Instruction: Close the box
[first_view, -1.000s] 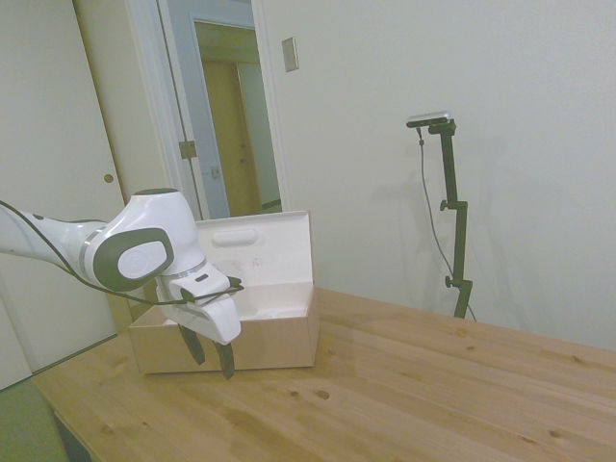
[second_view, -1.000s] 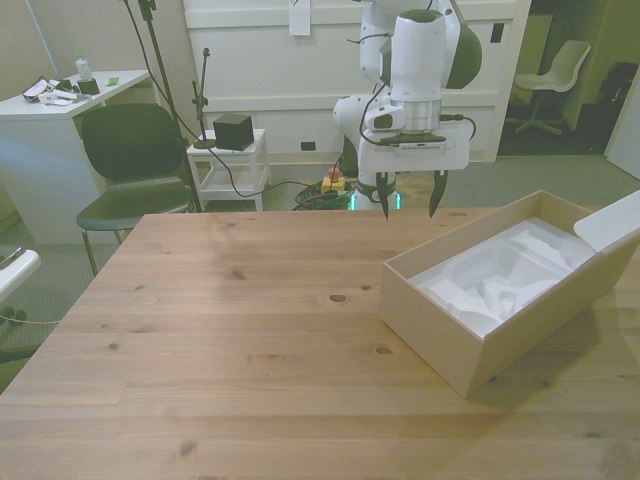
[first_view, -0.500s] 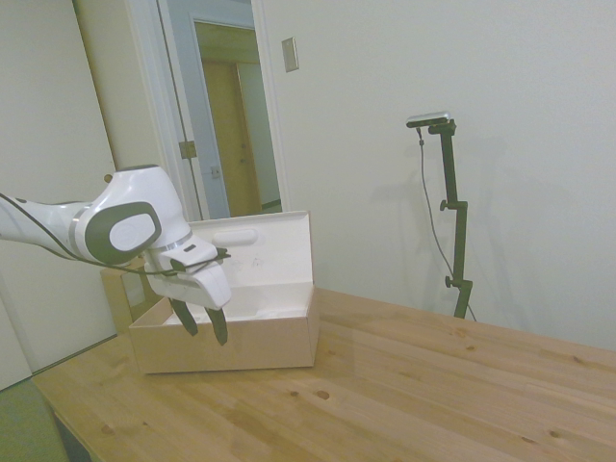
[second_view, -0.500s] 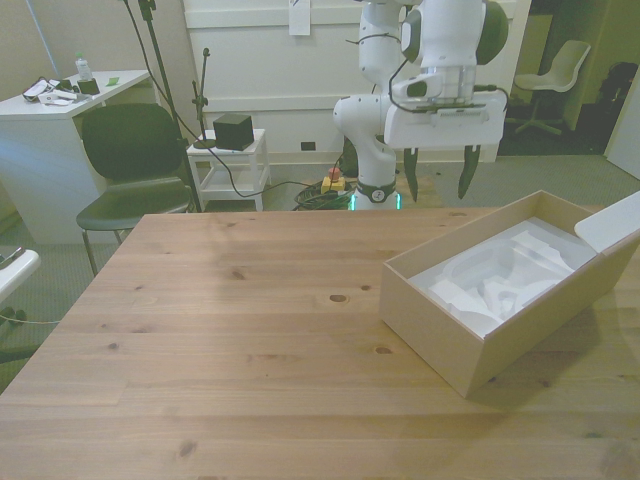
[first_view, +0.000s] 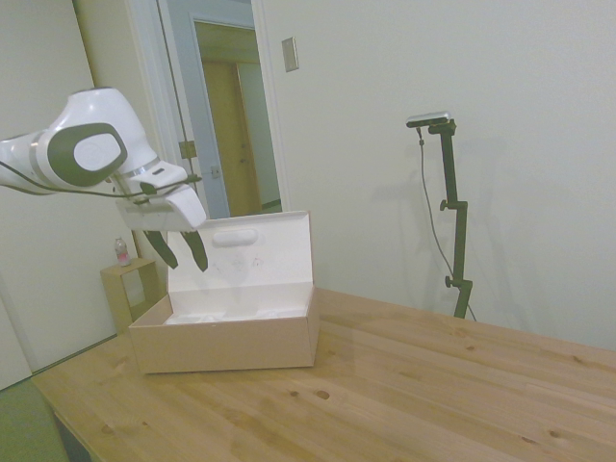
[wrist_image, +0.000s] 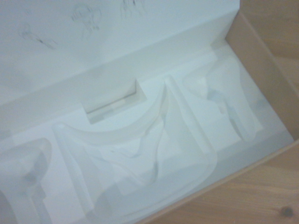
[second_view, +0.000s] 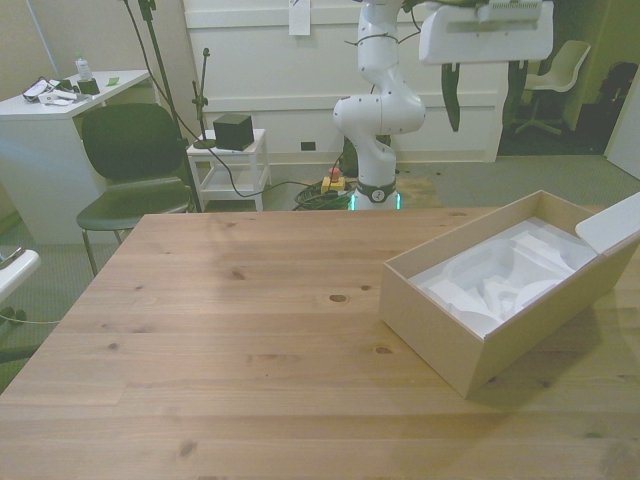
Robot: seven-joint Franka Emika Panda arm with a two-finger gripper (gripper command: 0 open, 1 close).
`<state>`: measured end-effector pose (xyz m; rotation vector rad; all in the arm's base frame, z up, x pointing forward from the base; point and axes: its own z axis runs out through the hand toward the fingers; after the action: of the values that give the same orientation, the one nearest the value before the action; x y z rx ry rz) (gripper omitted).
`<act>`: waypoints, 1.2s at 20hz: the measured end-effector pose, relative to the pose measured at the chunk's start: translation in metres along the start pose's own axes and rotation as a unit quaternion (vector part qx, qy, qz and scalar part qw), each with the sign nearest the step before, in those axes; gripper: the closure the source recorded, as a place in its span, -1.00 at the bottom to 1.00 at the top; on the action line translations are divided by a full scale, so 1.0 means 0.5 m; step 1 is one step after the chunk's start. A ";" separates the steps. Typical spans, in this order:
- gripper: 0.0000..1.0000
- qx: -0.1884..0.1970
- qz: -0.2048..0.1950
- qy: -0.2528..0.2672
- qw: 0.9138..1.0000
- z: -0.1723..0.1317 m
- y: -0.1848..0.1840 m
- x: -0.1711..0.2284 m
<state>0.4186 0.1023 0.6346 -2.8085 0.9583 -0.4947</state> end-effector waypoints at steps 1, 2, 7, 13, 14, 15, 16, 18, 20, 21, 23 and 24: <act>-1.00 0.005 -0.003 0.005 1.000 -0.022 -0.009 0.000; -1.00 0.010 -0.005 0.009 1.000 -0.041 -0.017 0.000; -1.00 0.023 -0.030 0.045 0.998 -0.099 -0.070 0.018; -1.00 0.042 -0.096 0.095 0.990 -0.102 -0.168 0.021; -1.00 0.049 -0.105 0.099 0.988 -0.101 -0.179 0.025; -1.00 0.056 -0.112 0.102 0.987 -0.101 -0.188 0.031; -1.00 0.063 -0.117 0.102 0.986 -0.102 -0.198 0.038; -1.00 0.072 -0.126 0.101 0.984 -0.105 -0.214 0.056; -1.00 0.079 -0.131 0.099 0.983 -0.100 -0.232 0.073; -1.00 0.083 -0.133 0.099 0.983 -0.094 -0.244 0.083; -1.00 0.091 -0.138 0.100 0.981 -0.076 -0.268 0.105; -1.00 0.093 -0.139 0.100 0.981 -0.064 -0.280 0.116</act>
<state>0.5305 0.1763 0.7119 -2.7692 0.5156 -0.8664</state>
